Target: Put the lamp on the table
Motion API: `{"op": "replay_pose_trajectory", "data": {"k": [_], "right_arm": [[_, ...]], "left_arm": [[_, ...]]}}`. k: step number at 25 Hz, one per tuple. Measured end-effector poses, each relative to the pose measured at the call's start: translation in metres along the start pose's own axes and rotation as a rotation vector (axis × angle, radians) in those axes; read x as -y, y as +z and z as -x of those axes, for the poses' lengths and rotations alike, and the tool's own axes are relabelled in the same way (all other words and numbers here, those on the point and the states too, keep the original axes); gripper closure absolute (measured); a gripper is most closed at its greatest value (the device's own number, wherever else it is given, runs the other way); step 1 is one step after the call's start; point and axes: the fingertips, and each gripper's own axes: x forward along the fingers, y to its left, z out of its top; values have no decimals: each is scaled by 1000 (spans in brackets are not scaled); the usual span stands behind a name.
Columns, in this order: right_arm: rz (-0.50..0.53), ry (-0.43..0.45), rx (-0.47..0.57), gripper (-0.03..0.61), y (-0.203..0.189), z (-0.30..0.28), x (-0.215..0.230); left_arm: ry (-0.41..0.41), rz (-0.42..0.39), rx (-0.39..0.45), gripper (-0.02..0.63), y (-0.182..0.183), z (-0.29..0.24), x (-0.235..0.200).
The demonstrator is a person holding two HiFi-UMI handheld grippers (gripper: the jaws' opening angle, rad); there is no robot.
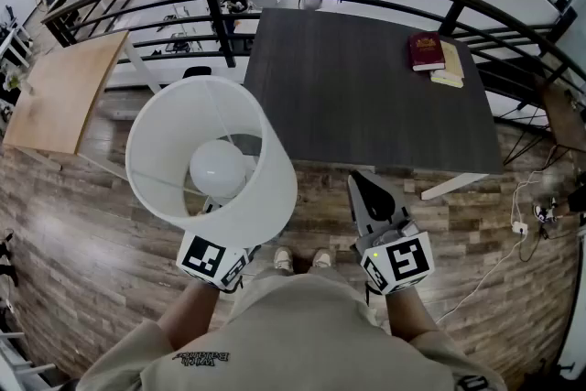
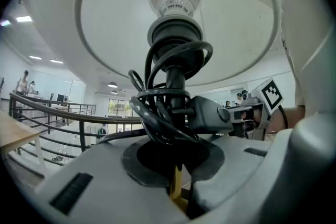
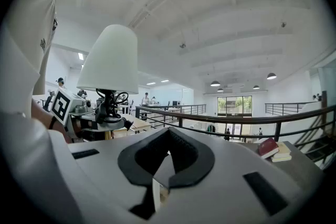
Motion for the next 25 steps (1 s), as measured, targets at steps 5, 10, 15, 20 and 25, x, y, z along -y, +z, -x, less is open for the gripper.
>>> {"op": "replay_pose_trajectory", "data": {"k": [5, 10, 15, 20, 25], "right_arm": [[-4, 9, 13, 578, 2, 3, -4], [-17, 28, 31, 578, 3, 7, 2], [-18, 40, 38, 578, 2, 10, 10], [-35, 50, 42, 578, -1, 8, 20], [-35, 71, 40, 578, -4, 9, 33]], "left_arm": [[-16, -3, -3, 560, 4, -2, 6], [-19, -15, -18, 560, 3, -10, 15], [-22, -30, -23, 560, 1, -15, 25], [-11, -9, -23, 560, -4, -24, 29], [4, -15, -25, 560, -6, -37, 38]]}}
